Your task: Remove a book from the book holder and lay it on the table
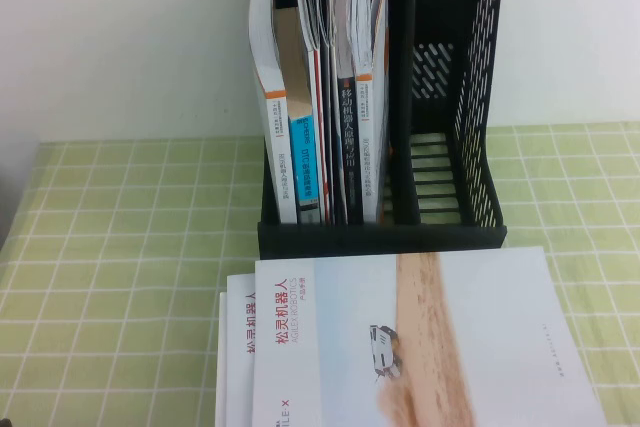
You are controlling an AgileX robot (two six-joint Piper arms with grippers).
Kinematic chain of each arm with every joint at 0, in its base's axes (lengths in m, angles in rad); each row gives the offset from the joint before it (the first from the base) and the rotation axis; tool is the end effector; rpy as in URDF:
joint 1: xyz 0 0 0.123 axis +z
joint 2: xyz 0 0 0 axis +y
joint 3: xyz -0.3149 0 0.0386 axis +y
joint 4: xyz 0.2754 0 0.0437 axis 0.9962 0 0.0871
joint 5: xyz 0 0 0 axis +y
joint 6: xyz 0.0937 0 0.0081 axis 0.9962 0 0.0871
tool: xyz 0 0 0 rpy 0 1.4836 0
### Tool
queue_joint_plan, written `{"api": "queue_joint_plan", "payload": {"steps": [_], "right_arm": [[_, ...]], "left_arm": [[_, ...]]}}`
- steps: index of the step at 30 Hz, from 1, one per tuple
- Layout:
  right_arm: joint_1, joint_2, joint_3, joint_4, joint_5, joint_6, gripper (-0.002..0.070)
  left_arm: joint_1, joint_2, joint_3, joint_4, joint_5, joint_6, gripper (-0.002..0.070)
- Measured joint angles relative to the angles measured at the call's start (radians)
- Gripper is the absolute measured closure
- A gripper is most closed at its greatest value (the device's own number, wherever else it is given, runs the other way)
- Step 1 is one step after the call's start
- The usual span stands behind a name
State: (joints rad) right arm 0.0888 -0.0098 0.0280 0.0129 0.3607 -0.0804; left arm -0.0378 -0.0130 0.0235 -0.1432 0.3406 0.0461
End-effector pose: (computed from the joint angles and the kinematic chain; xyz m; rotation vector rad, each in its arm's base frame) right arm 0.0507 0.0049 0.1701 -0.1493 1.8565 0.0184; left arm 0.0510 -0.0064 0.1740 -0.0133 1.8332 -0.1328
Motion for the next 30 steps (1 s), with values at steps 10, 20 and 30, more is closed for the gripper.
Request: {"api": "queue_joint_plan", "payload": {"steps": [10, 20, 30], "right_arm": [[0.0, 0.0, 0.0, 0.0, 0.0, 0.0, 0.0678], [0.0, 0.0, 0.0, 0.0, -0.002, 0.0, 0.0678], [0.0, 0.0, 0.0, 0.0, -0.002, 0.0, 0.0678]], "left_arm": [[0.0, 0.0, 0.0, -0.006, -0.002, 0.0, 0.0678], [0.0, 0.0, 0.0, -0.006, -0.007, 0.0, 0.0678], [0.0, 0.0, 0.0, -0.006, -0.013, 0.0, 0.0678]]}}
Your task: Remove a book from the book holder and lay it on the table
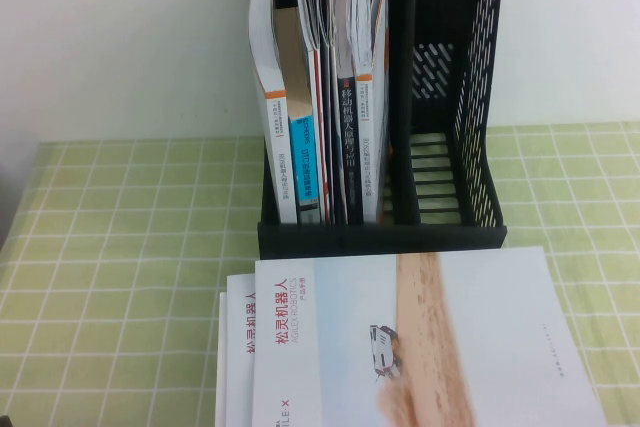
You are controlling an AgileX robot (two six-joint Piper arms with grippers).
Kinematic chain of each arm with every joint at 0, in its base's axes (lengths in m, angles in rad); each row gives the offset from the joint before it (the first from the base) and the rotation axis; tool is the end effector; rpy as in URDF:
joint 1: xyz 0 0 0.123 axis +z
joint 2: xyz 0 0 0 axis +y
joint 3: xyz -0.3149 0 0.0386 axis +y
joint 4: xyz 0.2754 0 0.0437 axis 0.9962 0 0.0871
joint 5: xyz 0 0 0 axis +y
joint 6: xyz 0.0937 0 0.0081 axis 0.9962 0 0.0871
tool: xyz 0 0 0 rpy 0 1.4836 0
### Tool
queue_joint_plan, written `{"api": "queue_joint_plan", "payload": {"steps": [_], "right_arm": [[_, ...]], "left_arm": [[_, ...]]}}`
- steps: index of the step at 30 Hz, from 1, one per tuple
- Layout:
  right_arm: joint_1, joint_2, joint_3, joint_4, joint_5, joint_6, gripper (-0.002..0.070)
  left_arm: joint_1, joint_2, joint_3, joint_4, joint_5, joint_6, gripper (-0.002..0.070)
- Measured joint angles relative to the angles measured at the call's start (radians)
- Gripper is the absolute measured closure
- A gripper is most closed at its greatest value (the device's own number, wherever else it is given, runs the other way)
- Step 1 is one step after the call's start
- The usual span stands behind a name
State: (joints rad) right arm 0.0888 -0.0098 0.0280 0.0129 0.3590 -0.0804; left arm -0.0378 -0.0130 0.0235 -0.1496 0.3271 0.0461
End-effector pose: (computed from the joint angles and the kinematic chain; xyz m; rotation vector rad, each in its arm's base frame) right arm 0.0507 0.0049 0.1702 -0.1492 1.8548 0.0184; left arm 0.0513 -0.0065 0.1753 -0.0187 1.8196 -0.1380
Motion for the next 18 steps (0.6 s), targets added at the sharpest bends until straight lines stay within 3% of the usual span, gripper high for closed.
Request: {"api": "queue_joint_plan", "payload": {"steps": [10, 16, 18], "right_arm": [[0.0, 0.0, 0.0, 0.018, -0.039, 0.0, 0.0678], [0.0, 0.0, 0.0, 0.1, -0.244, 0.017, 0.0678], [0.0, 0.0, 0.0, 0.119, -0.34, 0.024, 0.0678]], "left_arm": [[0.0, 0.0, 0.0, -0.014, -0.072, 0.0, 0.0678], [0.0, 0.0, 0.001, -0.151, -0.207, -0.012, 0.0678], [0.0, 0.0, 0.001, -0.255, -0.297, -0.046, 0.0678]]}}
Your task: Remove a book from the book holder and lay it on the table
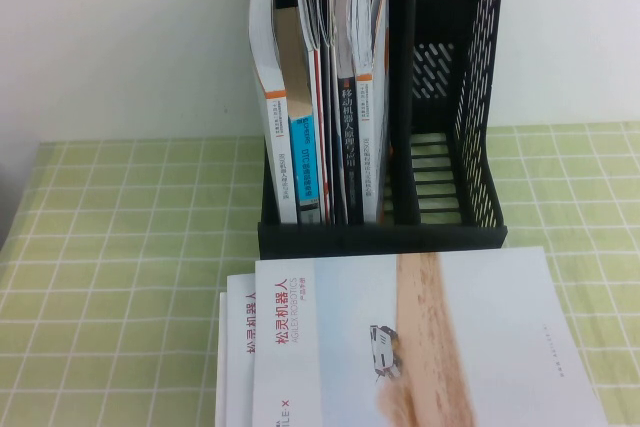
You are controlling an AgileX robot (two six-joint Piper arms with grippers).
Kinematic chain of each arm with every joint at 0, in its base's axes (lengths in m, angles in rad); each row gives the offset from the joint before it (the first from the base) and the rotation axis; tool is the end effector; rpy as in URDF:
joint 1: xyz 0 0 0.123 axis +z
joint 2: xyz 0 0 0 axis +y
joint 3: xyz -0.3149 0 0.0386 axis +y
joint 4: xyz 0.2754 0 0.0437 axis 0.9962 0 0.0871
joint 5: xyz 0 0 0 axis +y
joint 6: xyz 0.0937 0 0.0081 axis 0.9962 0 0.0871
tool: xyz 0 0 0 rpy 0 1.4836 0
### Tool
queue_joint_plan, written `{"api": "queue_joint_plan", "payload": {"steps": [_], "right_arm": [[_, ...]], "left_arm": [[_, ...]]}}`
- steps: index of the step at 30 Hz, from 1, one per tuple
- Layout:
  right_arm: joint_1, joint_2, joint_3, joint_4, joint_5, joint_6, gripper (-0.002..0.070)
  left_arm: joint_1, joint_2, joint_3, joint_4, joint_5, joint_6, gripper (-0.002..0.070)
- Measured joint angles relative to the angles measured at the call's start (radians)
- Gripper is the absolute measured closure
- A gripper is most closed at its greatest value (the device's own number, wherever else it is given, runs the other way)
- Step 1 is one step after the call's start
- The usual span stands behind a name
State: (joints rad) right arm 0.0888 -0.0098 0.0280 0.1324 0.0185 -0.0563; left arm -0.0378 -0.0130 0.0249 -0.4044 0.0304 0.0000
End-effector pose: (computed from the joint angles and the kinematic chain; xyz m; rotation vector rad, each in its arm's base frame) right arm 0.0546 0.0051 0.2019 -0.0116 1.5216 0.1337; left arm 0.0544 -0.0032 0.2023 -0.2701 1.5104 -0.3616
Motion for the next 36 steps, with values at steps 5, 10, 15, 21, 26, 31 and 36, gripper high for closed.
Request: {"api": "queue_joint_plan", "payload": {"steps": [5, 10, 15, 21, 26, 31, 36], "right_arm": [[0.0, 0.0, 0.0, 0.03, -0.271, 0.006, 0.0678], [0.0, 0.0, 0.0, 0.049, -0.55, 0.056, 0.0678], [0.0, 0.0, -0.032, 0.054, -0.686, 0.172, 0.0678], [0.0, 0.0, -0.276, -0.051, -0.577, 0.224, 0.0678], [0.0, 0.083, -0.556, -0.139, -0.255, 0.32, 0.0678], [0.0, 0.298, -0.748, -0.161, 0.131, 0.291, 0.0678], [0.0, 0.458, -0.794, -0.132, 0.335, 0.106, 0.0678]], "left_arm": [[0.0, 0.0, 0.0, -0.332, -0.248, -0.171, 0.0678], [0.0, 0.0, 0.0, -0.485, -0.46, -0.251, 0.0678], [0.0, 0.0, -0.011, -0.34, -0.604, -0.32, 0.0678], [0.0, 0.0, -0.223, -0.044, -0.58, -0.285, 0.0678], [0.0, 0.103, -0.528, 0.193, -0.22, -0.272, 0.0677], [0.0, 0.323, -0.742, 0.277, 0.135, -0.27, 0.0677], [0.0, 0.503, -0.793, 0.282, 0.277, -0.27, 0.0678]]}}
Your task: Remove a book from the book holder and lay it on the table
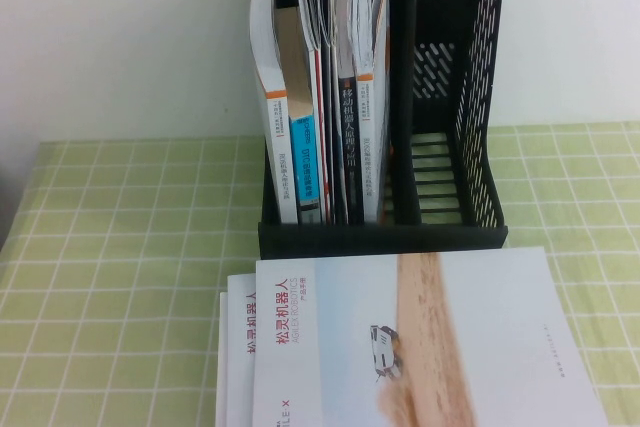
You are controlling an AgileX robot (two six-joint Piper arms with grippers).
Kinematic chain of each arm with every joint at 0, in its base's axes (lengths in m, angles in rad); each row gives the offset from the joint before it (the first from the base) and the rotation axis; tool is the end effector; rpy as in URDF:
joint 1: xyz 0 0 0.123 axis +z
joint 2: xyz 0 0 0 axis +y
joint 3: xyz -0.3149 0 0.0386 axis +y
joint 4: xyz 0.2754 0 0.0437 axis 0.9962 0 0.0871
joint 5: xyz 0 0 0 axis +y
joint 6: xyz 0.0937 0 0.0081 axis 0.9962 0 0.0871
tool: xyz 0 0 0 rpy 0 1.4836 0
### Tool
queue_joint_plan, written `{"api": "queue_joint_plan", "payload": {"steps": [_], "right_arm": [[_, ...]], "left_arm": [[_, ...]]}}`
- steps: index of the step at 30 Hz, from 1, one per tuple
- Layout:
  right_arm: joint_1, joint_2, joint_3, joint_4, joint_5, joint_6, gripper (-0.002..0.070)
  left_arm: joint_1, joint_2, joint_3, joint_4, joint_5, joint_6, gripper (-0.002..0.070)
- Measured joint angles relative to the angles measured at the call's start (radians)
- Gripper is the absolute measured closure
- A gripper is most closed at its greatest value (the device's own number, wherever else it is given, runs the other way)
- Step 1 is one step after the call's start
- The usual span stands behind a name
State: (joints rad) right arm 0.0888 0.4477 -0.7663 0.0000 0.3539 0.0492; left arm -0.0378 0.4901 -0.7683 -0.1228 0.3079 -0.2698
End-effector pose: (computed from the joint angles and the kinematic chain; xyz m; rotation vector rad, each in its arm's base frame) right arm 0.0743 0.0066 0.4267 -0.0301 1.5196 0.1104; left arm 0.0868 -0.0068 0.4285 -0.2348 1.5041 -0.3681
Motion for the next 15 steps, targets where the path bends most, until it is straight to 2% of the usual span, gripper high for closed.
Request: {"api": "queue_joint_plan", "payload": {"steps": [3, 9, 12, 15], "right_arm": [[0.0, 0.027, 0.0, 0.066, 0.049, -0.038, 0.0678], [0.0, 0.042, 0.024, 0.26, 0.01, -0.056, 0.0678], [0.0, 0.097, 0.044, 0.321, -0.012, -0.078, 0.0678], [0.023, 0.192, 0.05, 0.356, -0.042, -0.139, 0.0678]], "left_arm": [[0.0, 0.066, 0.0, -0.037, 0.037, 0.0, 0.0677], [0.0, 0.128, 0.0, -0.217, 0.027, 0.019, 0.0677], [0.0, 0.181, 0.0, -0.286, 0.023, 0.107, 0.0677], [-0.023, 0.26, 0.0, -0.413, 0.014, 0.285, 0.0678]]}}
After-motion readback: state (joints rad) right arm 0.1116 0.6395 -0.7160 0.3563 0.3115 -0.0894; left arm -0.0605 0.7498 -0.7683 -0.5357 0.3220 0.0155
